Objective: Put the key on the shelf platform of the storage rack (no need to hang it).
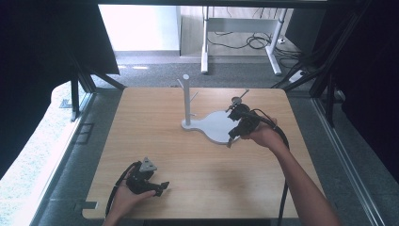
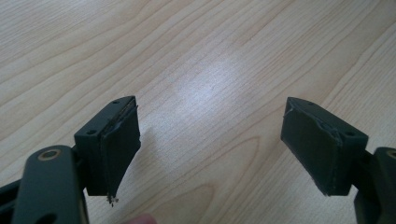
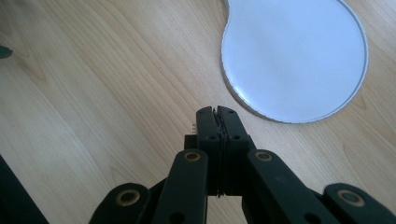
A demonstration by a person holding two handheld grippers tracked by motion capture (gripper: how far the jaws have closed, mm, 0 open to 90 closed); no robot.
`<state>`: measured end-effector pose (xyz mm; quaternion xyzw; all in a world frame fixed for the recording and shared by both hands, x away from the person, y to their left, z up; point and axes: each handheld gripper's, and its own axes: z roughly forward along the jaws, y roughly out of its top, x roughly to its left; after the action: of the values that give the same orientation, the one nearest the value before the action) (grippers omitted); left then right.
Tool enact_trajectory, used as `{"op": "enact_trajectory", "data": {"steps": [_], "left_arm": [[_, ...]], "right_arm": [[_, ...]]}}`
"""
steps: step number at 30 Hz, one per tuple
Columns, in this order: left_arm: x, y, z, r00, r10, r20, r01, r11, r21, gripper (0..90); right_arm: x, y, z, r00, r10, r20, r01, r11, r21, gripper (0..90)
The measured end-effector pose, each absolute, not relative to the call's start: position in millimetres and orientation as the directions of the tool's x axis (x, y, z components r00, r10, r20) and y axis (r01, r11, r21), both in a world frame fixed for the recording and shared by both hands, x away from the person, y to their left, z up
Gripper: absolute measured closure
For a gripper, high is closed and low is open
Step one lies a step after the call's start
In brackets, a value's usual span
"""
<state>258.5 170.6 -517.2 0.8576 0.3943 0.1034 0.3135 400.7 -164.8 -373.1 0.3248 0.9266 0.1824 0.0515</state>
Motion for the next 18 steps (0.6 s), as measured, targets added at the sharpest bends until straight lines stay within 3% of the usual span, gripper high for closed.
{"op": "enact_trajectory", "data": {"steps": [18], "left_arm": [[258.7,171.3,-517.2,0.667,0.741,-0.071,0.612,-0.491,0.62,20.0]], "right_arm": [[416.2,-158.6,-372.8,-0.777,0.629,0.024,0.592,0.717,0.369,89.3]]}}
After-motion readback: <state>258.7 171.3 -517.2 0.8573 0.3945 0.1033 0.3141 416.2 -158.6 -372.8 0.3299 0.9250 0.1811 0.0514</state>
